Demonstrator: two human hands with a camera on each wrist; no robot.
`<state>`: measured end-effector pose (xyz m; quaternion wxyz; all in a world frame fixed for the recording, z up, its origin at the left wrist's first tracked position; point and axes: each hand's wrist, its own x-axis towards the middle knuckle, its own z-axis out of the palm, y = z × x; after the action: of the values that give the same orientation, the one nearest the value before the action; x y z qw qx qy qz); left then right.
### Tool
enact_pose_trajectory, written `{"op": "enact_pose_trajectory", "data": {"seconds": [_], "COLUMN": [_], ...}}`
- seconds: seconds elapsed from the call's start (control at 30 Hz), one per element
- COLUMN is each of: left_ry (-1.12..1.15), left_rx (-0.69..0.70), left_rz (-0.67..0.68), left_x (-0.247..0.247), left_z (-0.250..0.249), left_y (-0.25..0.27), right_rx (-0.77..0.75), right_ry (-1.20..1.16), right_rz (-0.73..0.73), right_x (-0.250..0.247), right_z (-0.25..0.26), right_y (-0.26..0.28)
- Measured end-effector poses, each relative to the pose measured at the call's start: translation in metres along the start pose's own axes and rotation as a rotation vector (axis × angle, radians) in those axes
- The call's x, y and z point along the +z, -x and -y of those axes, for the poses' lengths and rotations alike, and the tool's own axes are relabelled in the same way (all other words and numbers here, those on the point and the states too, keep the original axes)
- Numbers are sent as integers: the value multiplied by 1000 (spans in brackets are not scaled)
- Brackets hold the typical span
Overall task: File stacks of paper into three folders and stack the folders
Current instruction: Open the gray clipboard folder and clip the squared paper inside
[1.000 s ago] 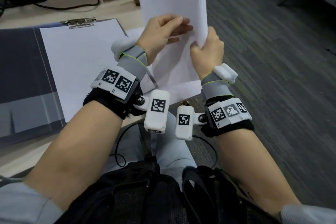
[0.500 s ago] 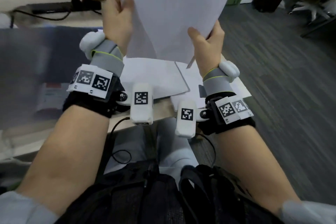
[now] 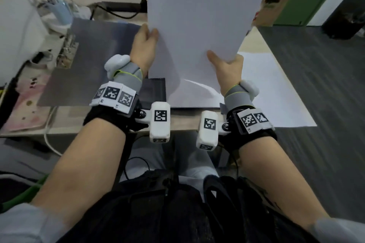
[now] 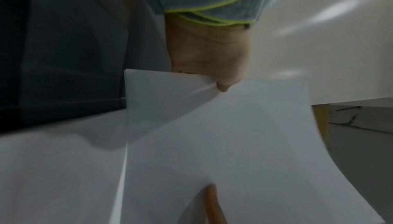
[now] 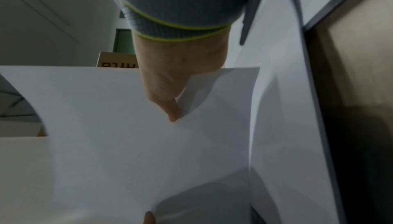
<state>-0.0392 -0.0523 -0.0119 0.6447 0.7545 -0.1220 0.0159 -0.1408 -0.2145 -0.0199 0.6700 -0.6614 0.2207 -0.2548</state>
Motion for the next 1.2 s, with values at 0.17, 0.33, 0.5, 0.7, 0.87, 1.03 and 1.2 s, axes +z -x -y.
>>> {"op": "enact_pose_trajectory", "data": {"seconds": [0.17,0.33,0.5,0.7,0.87,1.03,1.2], "left_ry": [-27,-154,-285,-606,-441,-335,-302], "left_rx": [-71,-119,-194,-338,-444,-402,-415], "left_rz": [-109,-197,-377,-537,-381,-344,-312], "left_x": [-33,-88,-139,-182,-200,-202,-204], "left_z": [-1,10,29,44,55,53,51], "left_y": [-10,-5,6,25,26,31,32], "right_rx": [-12,80,231,340,369,358,335], "right_ry": [26,129,180,225,216,284,329], "right_rz": [68,151,210,281,308,340,344], "right_x": [34,72,102,136,153,165,167], "right_z": [10,-1,-10,-15,-16,-14,-16], "right_y": [-2,2,15,29,33,37,35]}}
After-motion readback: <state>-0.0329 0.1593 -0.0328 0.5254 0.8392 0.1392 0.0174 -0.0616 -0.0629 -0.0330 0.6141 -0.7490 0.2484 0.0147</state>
